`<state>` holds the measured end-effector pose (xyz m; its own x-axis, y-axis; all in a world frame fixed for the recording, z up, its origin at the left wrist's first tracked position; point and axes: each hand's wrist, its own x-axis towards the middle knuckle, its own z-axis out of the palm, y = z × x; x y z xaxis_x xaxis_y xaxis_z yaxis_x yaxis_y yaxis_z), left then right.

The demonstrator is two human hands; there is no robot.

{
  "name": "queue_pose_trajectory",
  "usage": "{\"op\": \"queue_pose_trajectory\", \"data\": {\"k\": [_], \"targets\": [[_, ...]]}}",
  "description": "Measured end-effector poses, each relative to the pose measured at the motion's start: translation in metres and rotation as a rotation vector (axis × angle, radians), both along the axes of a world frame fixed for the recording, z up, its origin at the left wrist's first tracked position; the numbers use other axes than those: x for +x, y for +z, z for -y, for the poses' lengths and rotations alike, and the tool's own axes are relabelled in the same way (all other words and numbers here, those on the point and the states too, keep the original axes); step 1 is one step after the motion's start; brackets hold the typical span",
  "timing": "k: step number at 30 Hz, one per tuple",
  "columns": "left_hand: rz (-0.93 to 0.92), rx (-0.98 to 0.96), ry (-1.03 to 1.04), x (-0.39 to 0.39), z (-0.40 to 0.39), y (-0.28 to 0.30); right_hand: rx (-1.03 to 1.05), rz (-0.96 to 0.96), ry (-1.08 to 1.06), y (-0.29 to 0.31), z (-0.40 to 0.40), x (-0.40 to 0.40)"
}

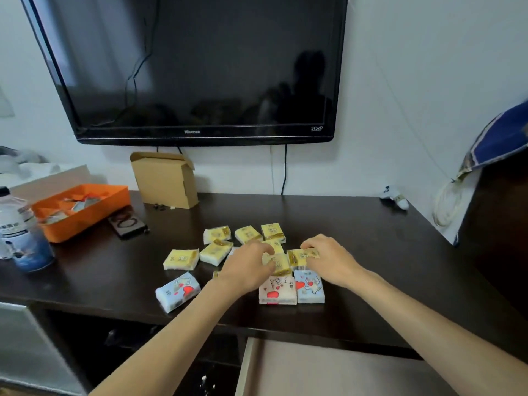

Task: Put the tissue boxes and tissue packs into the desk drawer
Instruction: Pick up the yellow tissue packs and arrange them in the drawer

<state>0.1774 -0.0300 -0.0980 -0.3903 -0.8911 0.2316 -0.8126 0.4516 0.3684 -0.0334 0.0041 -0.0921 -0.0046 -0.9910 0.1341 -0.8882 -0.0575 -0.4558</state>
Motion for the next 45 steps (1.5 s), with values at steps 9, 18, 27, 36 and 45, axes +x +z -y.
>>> {"op": "queue_pose_trajectory", "data": {"k": [9, 18, 27, 36, 45], "targets": [[0.218, 0.127, -0.023, -0.031, 0.060, -0.006, 0.068, -0.225, -0.054, -0.007, 0.010, -0.040], [0.361, 0.026, -0.135, -0.110, 0.054, 0.001, 0.079, -0.300, -0.157, -0.008, -0.025, -0.104], [0.286, 0.177, -0.410, -0.168, -0.001, 0.010, 0.169, 0.003, -0.160, -0.002, -0.086, -0.165], [0.387, 0.158, -0.383, -0.161, -0.014, 0.006, 0.093, -0.293, -0.301, -0.009, -0.089, -0.127], [0.209, -0.021, -0.367, -0.077, -0.085, 0.039, 0.088, -0.052, -0.300, 0.006, -0.106, -0.101]]}}
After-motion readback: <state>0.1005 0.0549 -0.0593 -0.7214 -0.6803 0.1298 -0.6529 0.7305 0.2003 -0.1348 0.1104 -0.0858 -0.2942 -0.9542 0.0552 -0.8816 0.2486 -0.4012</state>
